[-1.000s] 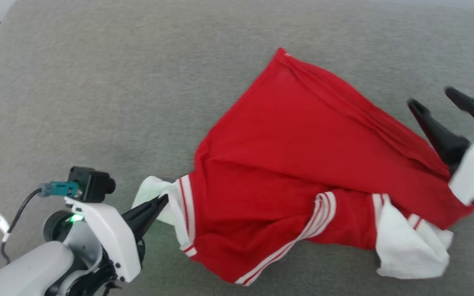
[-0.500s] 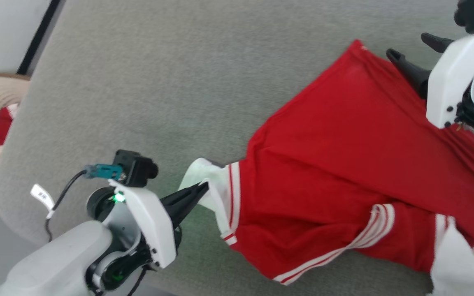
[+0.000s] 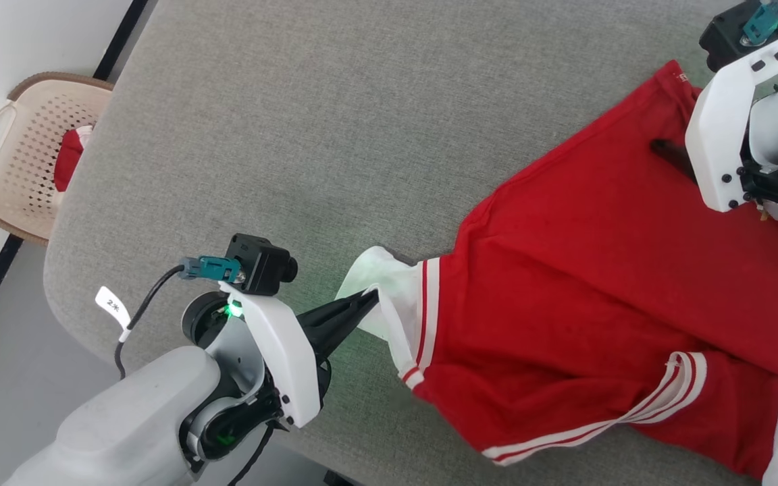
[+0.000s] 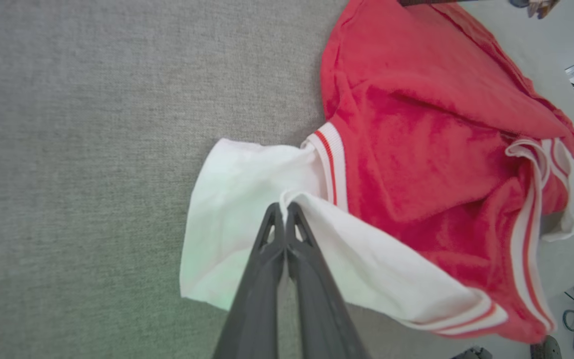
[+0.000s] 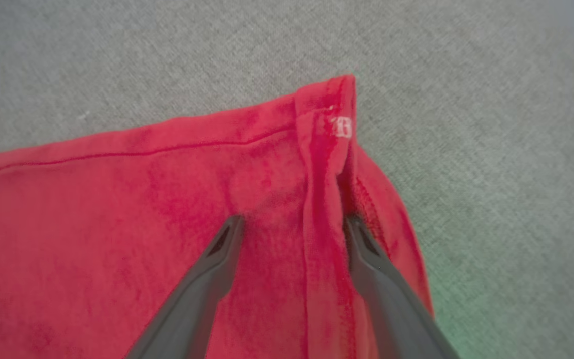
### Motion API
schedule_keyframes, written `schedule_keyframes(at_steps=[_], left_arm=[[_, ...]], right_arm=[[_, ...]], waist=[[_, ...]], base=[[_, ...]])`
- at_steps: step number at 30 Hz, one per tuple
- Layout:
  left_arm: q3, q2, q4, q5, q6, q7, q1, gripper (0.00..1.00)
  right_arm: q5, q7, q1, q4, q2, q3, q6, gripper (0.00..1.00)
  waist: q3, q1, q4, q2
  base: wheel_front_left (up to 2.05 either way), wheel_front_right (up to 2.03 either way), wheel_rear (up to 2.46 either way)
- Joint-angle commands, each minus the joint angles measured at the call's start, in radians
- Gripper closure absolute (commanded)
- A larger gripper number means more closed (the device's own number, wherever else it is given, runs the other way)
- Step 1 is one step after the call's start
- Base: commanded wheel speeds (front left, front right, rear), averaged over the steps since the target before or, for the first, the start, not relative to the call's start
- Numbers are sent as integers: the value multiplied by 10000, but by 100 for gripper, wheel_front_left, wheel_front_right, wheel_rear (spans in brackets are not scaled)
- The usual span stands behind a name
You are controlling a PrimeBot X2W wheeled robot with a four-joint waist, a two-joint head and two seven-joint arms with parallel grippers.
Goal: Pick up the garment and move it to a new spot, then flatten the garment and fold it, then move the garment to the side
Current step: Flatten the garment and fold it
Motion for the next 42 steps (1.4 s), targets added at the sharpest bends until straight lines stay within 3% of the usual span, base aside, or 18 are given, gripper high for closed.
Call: schedule_keyframes(at_steps=[1,4,5,6,7,15,25,35,42], left_arm=[[-6,-38,76,-36,-73,-30,-152,100],[-5,-127,231,-72,-148,-44,-211,100],[-4,-136,287,-86,-171,-44,-230,100],[4,-153,329,-101,-192,-44,-257,100],[12,-165,372,-113,-200,-39,-276,100],[260,244,562,-128,-243,29,-597,100],[861,1675,-69,-46,256,631,-1380,100],[1415,2750,-513,219,829,1840,-2966,100],[1704,2938,-186,518,658,2357,-4149,100]], right_arm=[[94,-4,317,458,23,320,-7,0],[409,-171,351,983,34,806,-9,0],[512,-165,342,1137,33,931,-9,15],[544,-227,298,1266,-9,1058,-12,75],[619,-376,221,1316,-27,1155,-18,100],[1177,-1564,-735,1064,-273,1487,-18,100],[1883,-2899,-1019,48,-835,1457,-15,100],[2009,-3685,-731,-1096,-1171,734,-15,100],[1789,-3707,-603,-1918,-1253,57,-15,100]], waist=[[26,0,39,0],[52,0,78,0],[53,0,78,0],[56,0,71,0],[55,0,60,0],[-188,0,-408,0],[-862,0,-1465,0],[-1549,0,-2532,0],[-1842,0,-3022,0]], base=[[0,0,0],[0,0,0],[0,0,0],[0,0,0],[0,0,0],[0,0,0],[0,0,0],[0,0,0],[0,0,0]])
